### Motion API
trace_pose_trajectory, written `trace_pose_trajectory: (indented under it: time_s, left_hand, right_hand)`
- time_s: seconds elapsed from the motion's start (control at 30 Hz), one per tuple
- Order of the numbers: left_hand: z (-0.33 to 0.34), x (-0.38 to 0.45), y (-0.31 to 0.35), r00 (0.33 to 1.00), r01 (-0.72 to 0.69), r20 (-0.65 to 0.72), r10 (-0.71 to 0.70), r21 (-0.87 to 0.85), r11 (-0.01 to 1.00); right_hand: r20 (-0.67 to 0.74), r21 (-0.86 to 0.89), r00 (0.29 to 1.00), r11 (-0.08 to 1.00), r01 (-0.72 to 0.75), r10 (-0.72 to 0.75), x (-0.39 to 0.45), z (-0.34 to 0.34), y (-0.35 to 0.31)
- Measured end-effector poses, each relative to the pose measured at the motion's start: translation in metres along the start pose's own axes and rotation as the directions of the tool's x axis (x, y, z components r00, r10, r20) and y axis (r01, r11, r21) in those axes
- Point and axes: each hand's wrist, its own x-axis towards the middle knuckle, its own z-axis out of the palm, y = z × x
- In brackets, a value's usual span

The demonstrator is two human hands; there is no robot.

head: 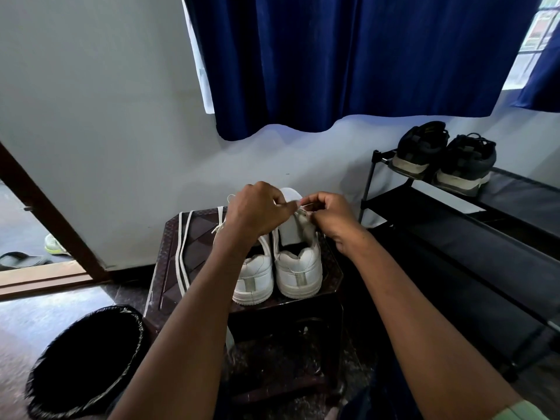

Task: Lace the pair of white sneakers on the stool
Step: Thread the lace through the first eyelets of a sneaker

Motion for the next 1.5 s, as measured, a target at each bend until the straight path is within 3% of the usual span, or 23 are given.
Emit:
trace_pose_trajectory:
  time_s: [0.07,0.13,0.2,0.23,0.27,0.3,0.37,0.4,0.47,0.57,0.63,0.7,0.77,0.83,0.87,0.93,1.0,1.07,1.17,1.23,1.33,1.5]
  left_hand:
    - [0.001,-0.003,0.003,0.999,-0.031,0.012,0.031,0.027,0.999]
    - [-0.003,-0.006,0.012,0.998,-0.063,-0.004,0.064,-0.281,0.958]
    - [-0.012,-0.006,0.022,1.000,-0.025,-0.008,0.025,-0.662,0.749]
    - [-0.015,-0.006,0.025,1.000,-0.004,-0.004,0.001,-0.753,0.658]
    - [-0.016,-0.006,0.027,1.000,-0.005,-0.020,-0.016,-0.760,0.650]
    - [-0.015,-0.004,0.025,0.998,-0.026,-0.060,-0.020,-0.672,0.740]
    - [-0.008,-0.003,0.016,0.993,-0.058,-0.114,0.027,-0.278,0.959]
    - [-0.005,-0.006,0.014,0.992,-0.079,-0.106,0.065,-0.129,0.989]
    - [0.001,-0.010,0.011,0.987,-0.160,-0.023,0.161,0.040,0.986]
    - [0.003,-0.011,0.013,0.989,-0.149,0.030,0.147,0.328,0.933]
    - [0.004,-0.009,0.011,0.989,-0.137,-0.006,0.149,0.356,0.924]
    - [0.008,-0.009,0.012,0.979,-0.168,-0.087,0.183,0.150,0.974]
    - [0.007,-0.007,0.016,0.987,-0.140,-0.109,0.119,-0.211,0.967]
    - [0.004,-0.003,0.020,0.999,-0.038,-0.052,0.009,-0.596,0.802]
    - [0.002,-0.002,0.022,0.999,-0.010,-0.038,-0.021,-0.662,0.749]
    - [0.001,-0.003,0.021,0.999,-0.007,-0.037,-0.014,-0.529,0.849]
    - [0.004,-0.006,0.015,0.994,-0.102,-0.055,0.092,-0.221,0.970]
    - [0.006,-0.008,0.011,0.975,-0.211,-0.056,0.214,0.057,0.976]
    - [0.007,-0.006,0.014,0.977,-0.192,-0.020,0.212,0.344,0.919]
    - [0.007,-0.006,0.014,0.985,-0.151,-0.020,0.172,0.388,0.909]
    - [0.008,-0.006,0.013,0.989,-0.110,-0.054,0.134,0.324,0.940]
    - [0.008,-0.006,0.011,0.985,-0.121,-0.077,0.155,0.335,0.934]
  right_hand:
    - [-0.007,-0.001,1.000,1.000,0.000,0.000,-0.001,0.000,-0.001]
    - [-0.007,-0.023,1.000,1.000,0.019,-0.019,0.000,0.000,-0.001]
    - [-0.001,-0.048,1.000,0.998,0.031,-0.031,0.000,0.000,-0.002]
    - [0.000,-0.056,0.999,0.998,0.033,-0.033,0.000,0.000,-0.001]
    - [0.001,-0.063,0.999,0.997,0.037,-0.037,0.000,0.000,-0.001]
    - [0.001,-0.067,0.999,0.997,0.043,-0.043,0.000,0.000,-0.001]
    - [-0.001,-0.056,0.999,0.997,0.047,-0.047,0.001,-0.001,0.001]
    - [-0.004,-0.039,0.999,0.998,0.042,-0.042,0.001,0.000,0.001]
    - [-0.008,-0.007,1.000,1.000,0.025,-0.025,0.000,0.000,0.000]
    - [-0.015,-0.003,1.000,1.000,0.005,-0.005,0.001,0.001,0.001]
    - [-0.011,0.001,1.000,1.000,0.002,-0.002,0.001,0.002,0.001]
    - [-0.007,0.004,1.000,1.000,0.015,-0.015,0.000,0.001,0.000]
    - [-0.003,0.009,1.000,1.000,0.024,-0.024,-0.003,0.000,-0.003]
    - [0.009,0.021,1.000,0.999,0.029,-0.029,-0.005,-0.001,-0.006]
    - [0.014,0.011,0.999,0.999,0.035,-0.036,-0.006,-0.001,-0.006]
    - [0.015,-0.014,0.999,0.999,0.043,-0.042,-0.005,-0.001,-0.005]
    - [0.013,-0.006,0.999,0.999,0.031,-0.031,-0.004,-0.001,-0.004]
    - [0.011,0.006,0.999,0.999,0.033,-0.033,-0.004,-0.001,-0.004]
    - [0.006,0.009,1.000,1.000,0.018,-0.018,-0.004,-0.001,-0.003]
    - [0.005,-0.005,1.000,1.000,0.011,-0.011,-0.003,-0.001,-0.003]
    - [0.001,-0.021,1.000,1.000,0.021,-0.021,-0.003,-0.001,-0.003]
    - [0.009,-0.008,1.000,1.000,0.021,-0.021,-0.004,0.000,-0.003]
